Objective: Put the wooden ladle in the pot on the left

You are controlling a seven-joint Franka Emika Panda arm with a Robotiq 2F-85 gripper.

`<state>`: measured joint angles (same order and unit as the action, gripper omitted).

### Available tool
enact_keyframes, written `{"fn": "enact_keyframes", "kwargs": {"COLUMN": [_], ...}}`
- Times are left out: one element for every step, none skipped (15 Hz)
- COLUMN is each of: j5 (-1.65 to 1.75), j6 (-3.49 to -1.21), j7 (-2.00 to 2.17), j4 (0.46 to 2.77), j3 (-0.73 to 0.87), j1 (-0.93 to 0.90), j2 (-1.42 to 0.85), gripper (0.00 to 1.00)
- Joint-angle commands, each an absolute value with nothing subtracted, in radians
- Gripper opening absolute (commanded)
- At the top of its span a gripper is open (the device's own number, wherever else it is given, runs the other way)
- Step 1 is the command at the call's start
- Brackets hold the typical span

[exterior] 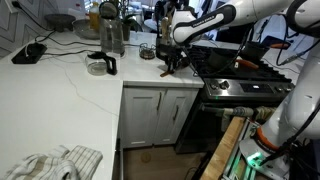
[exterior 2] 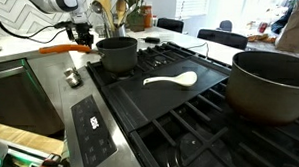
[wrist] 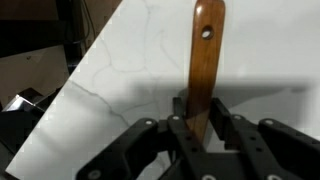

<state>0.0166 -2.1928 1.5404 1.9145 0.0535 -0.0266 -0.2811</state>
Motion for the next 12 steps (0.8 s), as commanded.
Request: {"fn": "enact_keyframes", "kwargs": {"j5": [0.020,0.019,0.019,0.017,0.015,0.013,0.012,0.015,0.015,0.016,0.016,0.019], "j6": [-2.221,-2.219,-2.217,-2.215,-2.213,-2.212,-2.214,-2.214,-2.213,-2.210,-2.207,-2.204], "j7": [1.530,1.528,1.527,1.524,1.522,1.522,1.523,1.525,1.526,1.527,1.529,1.531], "j4": [1.916,1.916,1.916,1.915,1.914,1.914,1.914,1.912,1.909,1.903,1.899,1.894], "j3": [0.063,0.063,0.062,0.062,0.061,0.061,0.060,0.060,0.059,0.058,0.057,0.056], "j1": [-0.032,-0.032,-0.032,-0.032,-0.032,-0.032,-0.033,-0.035,-0.037,-0.039,-0.042,-0.047], "j2": [-0.288,-0.289,-0.290,-0.290,-0.291,-0.290,-0.290,-0.290,-0.292,-0.296,-0.299,-0.302], "gripper": [0.66,0.74,0.81,0.88,0.96,0.99,1.00,1.00,1.00,1.00,1.00,1.00]}}
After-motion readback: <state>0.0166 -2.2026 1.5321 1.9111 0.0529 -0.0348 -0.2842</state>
